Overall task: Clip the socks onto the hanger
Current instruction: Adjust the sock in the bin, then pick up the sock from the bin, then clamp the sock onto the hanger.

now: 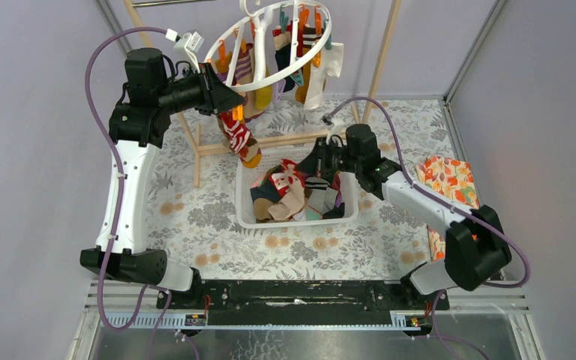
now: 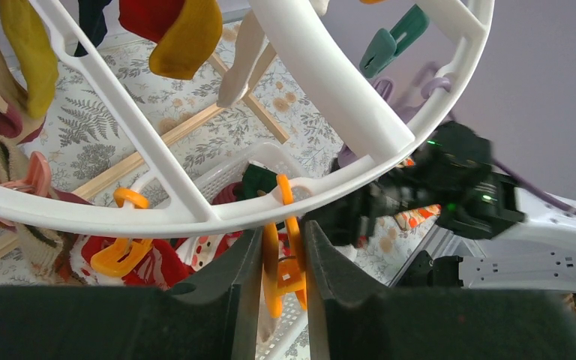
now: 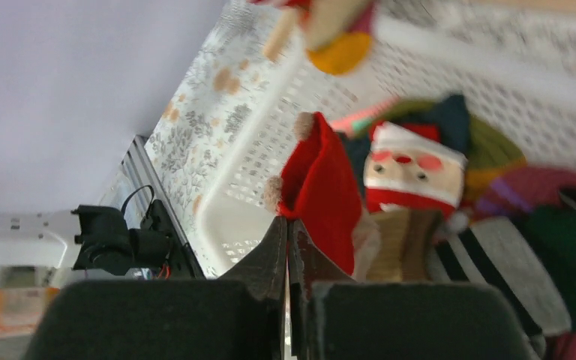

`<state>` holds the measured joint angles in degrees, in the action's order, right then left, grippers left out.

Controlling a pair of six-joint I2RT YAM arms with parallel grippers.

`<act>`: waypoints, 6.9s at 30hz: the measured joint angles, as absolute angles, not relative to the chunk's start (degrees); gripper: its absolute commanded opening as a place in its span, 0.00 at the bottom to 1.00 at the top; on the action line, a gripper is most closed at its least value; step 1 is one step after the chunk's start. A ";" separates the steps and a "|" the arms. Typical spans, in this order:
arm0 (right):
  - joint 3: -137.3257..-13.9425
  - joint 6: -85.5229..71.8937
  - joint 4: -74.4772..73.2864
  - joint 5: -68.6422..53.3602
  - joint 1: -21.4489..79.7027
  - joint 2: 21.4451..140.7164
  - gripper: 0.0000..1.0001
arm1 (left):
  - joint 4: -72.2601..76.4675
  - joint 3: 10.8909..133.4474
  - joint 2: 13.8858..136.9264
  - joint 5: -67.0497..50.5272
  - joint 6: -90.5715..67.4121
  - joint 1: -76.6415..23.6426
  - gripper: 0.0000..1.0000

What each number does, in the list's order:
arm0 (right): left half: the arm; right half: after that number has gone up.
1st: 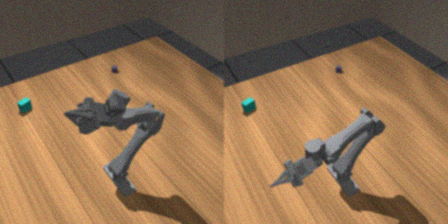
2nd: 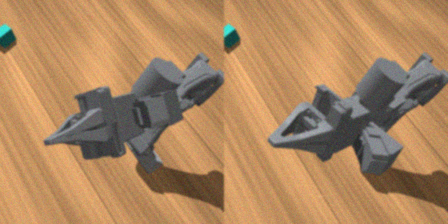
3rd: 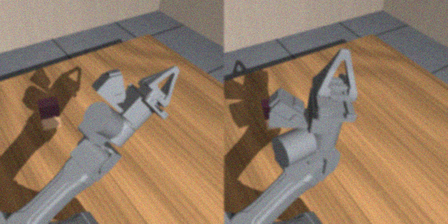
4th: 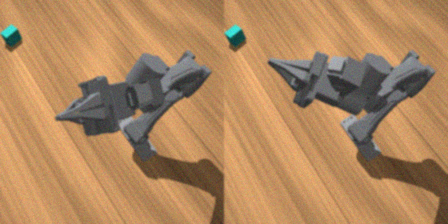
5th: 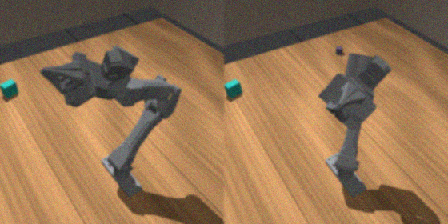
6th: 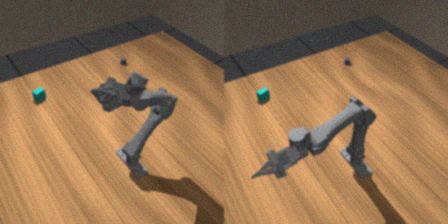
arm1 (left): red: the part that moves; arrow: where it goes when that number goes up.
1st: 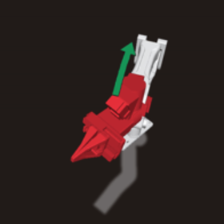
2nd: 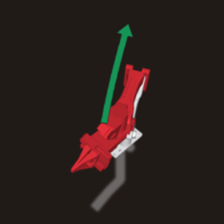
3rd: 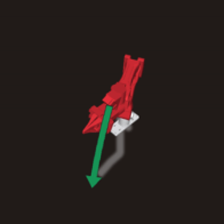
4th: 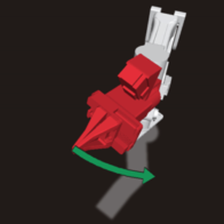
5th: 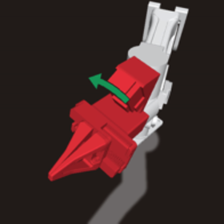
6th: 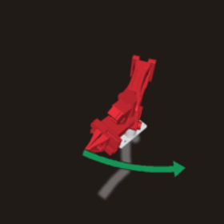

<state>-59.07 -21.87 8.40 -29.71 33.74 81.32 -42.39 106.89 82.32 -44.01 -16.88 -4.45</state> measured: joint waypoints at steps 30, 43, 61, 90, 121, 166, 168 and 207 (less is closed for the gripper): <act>-43.44 -35.62 24.16 -20.45 25.67 88.64 0.18 | -42.09 105.27 82.30 -45.21 -16.05 -4.45 0.00; -43.75 -41.93 37.34 -27.09 25.67 86.02 0.00 | -42.09 105.27 82.30 -45.78 -16.10 -4.45 0.00; -59.72 -76.90 84.14 -51.09 31.70 99.85 0.00 | -41.65 105.03 82.17 -53.76 -18.00 -4.38 0.01; -78.30 -87.77 90.54 -47.40 37.65 113.67 0.00 | -32.29 99.57 80.12 -59.18 -26.30 -4.38 0.01; -81.17 -89.21 90.72 -46.37 37.67 113.67 0.00 | -31.29 99.57 80.07 -61.54 -27.88 -4.01 0.00; -77.93 -85.52 90.76 -36.45 39.40 111.59 0.00 | -25.28 98.24 79.94 -63.88 -32.97 -3.20 0.00; -77.84 -84.84 90.76 -35.46 39.48 111.59 0.00 | -25.21 98.24 79.94 -63.88 -32.97 -3.18 0.00; -74.04 -81.23 90.76 -24.27 40.84 108.51 0.09 | -24.10 96.62 76.95 -64.62 -31.88 -3.20 0.95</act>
